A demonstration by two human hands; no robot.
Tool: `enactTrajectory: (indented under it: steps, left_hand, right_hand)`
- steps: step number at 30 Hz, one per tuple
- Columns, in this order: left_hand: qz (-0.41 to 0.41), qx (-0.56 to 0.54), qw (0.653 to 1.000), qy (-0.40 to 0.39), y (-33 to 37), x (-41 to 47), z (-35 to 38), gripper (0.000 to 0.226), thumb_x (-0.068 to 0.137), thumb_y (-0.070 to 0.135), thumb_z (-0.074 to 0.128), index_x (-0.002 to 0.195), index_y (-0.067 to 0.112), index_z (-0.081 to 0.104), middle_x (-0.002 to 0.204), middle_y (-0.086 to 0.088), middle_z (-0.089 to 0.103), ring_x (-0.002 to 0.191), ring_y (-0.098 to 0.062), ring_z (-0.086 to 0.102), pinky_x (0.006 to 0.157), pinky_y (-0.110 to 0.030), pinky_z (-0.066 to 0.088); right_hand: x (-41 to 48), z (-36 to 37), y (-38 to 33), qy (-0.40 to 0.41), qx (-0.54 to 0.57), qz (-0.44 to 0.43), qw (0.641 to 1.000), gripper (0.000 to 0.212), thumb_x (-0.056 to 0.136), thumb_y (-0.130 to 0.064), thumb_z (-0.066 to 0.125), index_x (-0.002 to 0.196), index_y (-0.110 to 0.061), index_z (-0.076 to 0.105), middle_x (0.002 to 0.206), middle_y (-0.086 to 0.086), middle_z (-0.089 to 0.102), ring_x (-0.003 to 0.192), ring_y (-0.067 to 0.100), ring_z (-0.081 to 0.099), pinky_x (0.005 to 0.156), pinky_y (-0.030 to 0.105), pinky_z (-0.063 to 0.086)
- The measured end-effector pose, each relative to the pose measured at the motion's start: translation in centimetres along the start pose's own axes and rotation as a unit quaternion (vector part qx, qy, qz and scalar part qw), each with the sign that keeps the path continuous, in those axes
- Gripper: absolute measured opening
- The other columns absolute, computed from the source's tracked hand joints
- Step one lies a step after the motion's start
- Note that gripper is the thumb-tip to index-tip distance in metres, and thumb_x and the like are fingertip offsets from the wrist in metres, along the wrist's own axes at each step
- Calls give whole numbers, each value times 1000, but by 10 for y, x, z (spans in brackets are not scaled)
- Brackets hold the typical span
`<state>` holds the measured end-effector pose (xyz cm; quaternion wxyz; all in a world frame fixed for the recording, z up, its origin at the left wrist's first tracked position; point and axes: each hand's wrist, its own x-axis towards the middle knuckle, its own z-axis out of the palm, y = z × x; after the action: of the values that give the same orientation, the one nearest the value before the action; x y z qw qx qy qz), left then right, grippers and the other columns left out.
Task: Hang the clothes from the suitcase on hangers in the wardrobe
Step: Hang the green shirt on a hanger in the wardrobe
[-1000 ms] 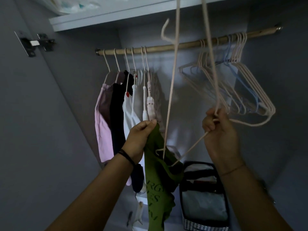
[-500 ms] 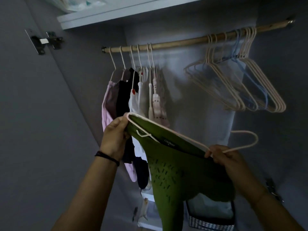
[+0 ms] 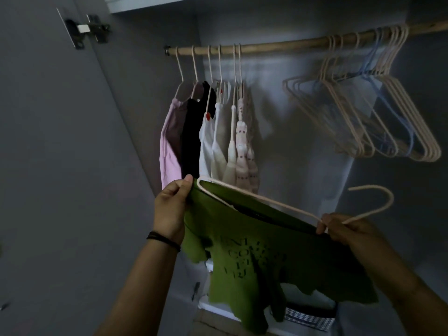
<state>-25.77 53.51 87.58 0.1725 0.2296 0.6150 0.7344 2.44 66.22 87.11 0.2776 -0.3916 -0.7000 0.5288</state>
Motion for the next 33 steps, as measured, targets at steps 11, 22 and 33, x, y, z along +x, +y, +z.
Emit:
enactTrajectory:
  steps: [11, 22, 33]
  left_hand:
    - [226, 348, 898, -146, -28, -27, 13, 25, 76, 59, 62, 69, 35, 69, 79, 14, 65, 85, -19, 59, 81, -46, 46]
    - [188, 328, 891, -253, -43, -48, -10, 43, 82, 54, 47, 89, 18, 70, 80, 5, 65, 78, -8, 59, 69, -23, 48]
    - [151, 231, 950, -148, -34, -29, -44, 8, 79, 19, 68, 78, 25, 74, 81, -2, 71, 71, -6, 63, 67, -18, 49]
  right_hand:
    - [16, 38, -11, -128, -255, -82, 955, 33, 94, -37, 49, 68, -28, 68, 80, -2, 67, 79, 11, 61, 77, 31, 45]
    - [34, 29, -32, -158, -166, -155, 961, 22, 89, -23, 60, 83, -6, 73, 58, -9, 60, 56, -1, 54, 57, 11, 40]
    - [26, -44, 32, -89, -72, -81, 990, 19, 75, -47, 65, 81, -30, 72, 82, -6, 72, 78, 3, 66, 64, 9, 50]
